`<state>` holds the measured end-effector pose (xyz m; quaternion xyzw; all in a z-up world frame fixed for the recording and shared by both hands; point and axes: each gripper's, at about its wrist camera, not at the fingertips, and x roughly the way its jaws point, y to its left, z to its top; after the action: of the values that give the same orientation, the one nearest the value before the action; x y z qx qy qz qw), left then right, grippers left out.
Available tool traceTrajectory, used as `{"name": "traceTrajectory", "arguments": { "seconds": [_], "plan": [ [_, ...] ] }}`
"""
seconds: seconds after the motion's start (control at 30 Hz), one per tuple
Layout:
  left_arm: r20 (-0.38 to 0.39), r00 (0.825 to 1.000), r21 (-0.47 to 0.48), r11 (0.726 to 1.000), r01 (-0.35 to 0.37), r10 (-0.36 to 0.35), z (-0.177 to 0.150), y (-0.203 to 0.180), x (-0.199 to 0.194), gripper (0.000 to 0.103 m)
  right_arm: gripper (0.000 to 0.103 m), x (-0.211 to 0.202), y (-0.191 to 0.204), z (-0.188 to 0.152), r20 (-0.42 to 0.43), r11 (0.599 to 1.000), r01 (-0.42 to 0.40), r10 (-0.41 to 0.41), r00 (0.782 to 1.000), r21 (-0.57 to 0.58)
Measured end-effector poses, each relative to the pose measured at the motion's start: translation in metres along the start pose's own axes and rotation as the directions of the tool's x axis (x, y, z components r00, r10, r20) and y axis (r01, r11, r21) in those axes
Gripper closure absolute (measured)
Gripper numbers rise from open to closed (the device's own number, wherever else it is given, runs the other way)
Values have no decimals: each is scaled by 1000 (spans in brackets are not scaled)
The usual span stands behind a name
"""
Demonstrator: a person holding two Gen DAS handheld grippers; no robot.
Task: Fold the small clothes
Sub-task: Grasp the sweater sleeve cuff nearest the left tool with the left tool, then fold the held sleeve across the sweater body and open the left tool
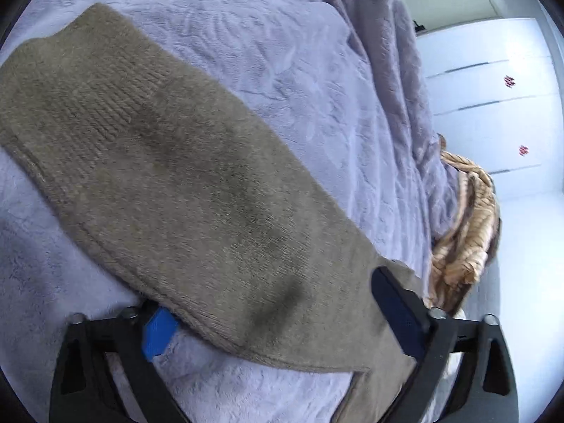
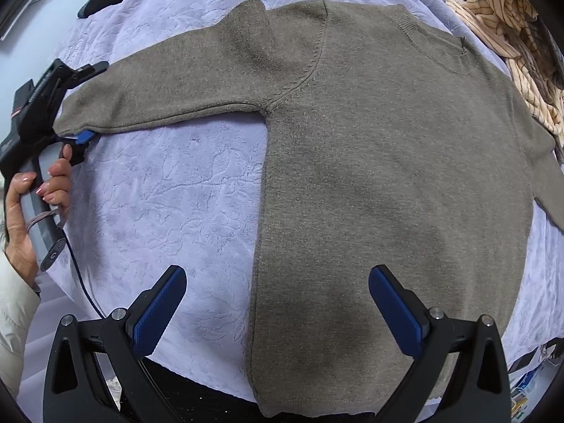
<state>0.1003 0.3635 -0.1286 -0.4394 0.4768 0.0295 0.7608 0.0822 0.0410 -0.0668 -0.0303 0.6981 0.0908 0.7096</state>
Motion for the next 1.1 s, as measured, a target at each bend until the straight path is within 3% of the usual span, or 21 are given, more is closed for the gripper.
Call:
{"name": "traceTrajectory", "arguments": {
  "seconds": [0.03, 0.13, 0.17, 0.2, 0.3, 0.53, 0.77, 0.93, 1.03, 1.1],
  "plan": [
    [14, 999, -5, 1000, -29, 29, 1, -1, 1, 20, 0, 0, 0, -1, 2, 1000, -4, 4, 1000, 1],
    [65, 993, 19, 995, -96, 94, -1, -1, -5, 58, 0, 0, -6, -4, 3, 1000, -25, 25, 1000, 6],
    [67, 995, 41, 996, -81, 79, -2, -3, -6, 76, 0, 0, -9, -5, 0, 999, -31, 31, 1000, 8],
    [66, 996, 56, 996, -68, 64, -3, -6, -7, 81, 0, 0, -11, -6, 0, 999, -36, 36, 999, 10],
    [115, 990, 121, 988, -96, 82, -10, -27, -17, 81, 0, -2, -26, -12, 11, 998, -57, 57, 998, 11],
    [165, 986, 322, 944, -75, 22, -59, -132, -26, 81, 0, -8, -82, -20, 26, 995, -100, 100, 995, 26],
    [70, 996, 491, 871, 15, -57, -146, -246, 24, 81, 0, -19, -157, -30, 62, 993, -102, 99, 993, 53],
    [-41, 999, 588, 808, 50, -32, -210, -309, 83, 81, 0, -23, -223, -38, 84, 988, -94, 84, 993, 122],
    [-84, 996, 643, 765, 41, 17, -245, -329, 118, 81, 0, -21, -254, -43, 87, 983, -85, 71, 994, 165],
    [-103, 993, 659, 752, 30, 51, -263, -329, 138, 81, 0, -18, -275, -46, 85, 977, -81, 65, 994, 196]
  ]
}}
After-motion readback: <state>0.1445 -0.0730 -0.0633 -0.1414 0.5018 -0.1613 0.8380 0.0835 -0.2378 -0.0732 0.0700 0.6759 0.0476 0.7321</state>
